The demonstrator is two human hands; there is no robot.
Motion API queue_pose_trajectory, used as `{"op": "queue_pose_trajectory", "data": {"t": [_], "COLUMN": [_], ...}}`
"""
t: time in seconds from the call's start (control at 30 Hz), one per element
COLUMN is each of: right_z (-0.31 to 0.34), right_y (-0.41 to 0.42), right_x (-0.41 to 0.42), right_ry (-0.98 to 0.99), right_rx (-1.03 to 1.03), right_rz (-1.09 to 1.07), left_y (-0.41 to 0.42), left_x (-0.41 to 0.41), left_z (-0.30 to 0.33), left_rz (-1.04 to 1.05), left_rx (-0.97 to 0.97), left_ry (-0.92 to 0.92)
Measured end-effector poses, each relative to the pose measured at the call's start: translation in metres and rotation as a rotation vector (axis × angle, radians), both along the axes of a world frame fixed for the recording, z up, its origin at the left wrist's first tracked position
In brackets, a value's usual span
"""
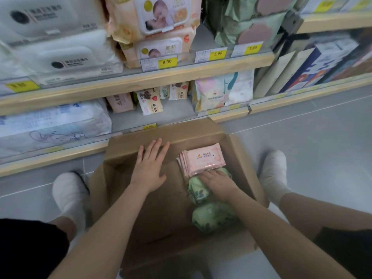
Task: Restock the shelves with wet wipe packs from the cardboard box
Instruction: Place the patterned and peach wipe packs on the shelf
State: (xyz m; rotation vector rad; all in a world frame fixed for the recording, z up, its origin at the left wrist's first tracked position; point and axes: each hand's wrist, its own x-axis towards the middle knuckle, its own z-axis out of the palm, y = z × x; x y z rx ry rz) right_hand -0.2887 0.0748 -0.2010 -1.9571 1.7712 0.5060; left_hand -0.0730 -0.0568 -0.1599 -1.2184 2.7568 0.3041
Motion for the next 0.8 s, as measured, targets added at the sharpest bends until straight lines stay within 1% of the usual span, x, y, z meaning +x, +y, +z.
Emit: {"op": "queue_pose_trajectory", "data": {"t": [0.13, 0.27, 0.43, 0.57, 0.7, 0.73, 0.8], "right_z": [-0.008, -0.018, -0.015, 0.005, 0.052, 0.067, 0.096], "right_y": [-0.003, -0.005, -0.008, 0.004, 0.005, 0.001, -0.006], "right_x": [0.001, 0.006, 0.005, 0.001, -0.007, -0.009, -0.014], "right_ry": [0.032, 0.097, 0.091, 0.013, -0.171, -0.241, -0.409], "right_rx": [0.035, 0.007, -0.013, -0.106, -0.197, -0.218, -0.209], "right_rz": [-0.037, -0.017, 0.027, -0.027, -0.195, -0.249, -0.366], "left_y": [0.000, -0.004, -0.005, -0.004, 0.002, 0.006, 0.019], "left_x": [0.001, 0.004, 0.003, 0.003, -0.001, -0.004, -0.011], "left_z": [-0.006, -0.012, -0.014, -0.008, 0.004, 0.009, 0.026], "left_rz": [0.001, -0.019, -0.015, -0.012, 0.058, 0.092, 0.132], "left_rx": [-0.025, -0.031, -0.026, 0.019, 0.104, 0.170, 0.400], "left_ry": [0.004, 0.032, 0.058, 0.086, 0.247, 0.308, 0.421]}}
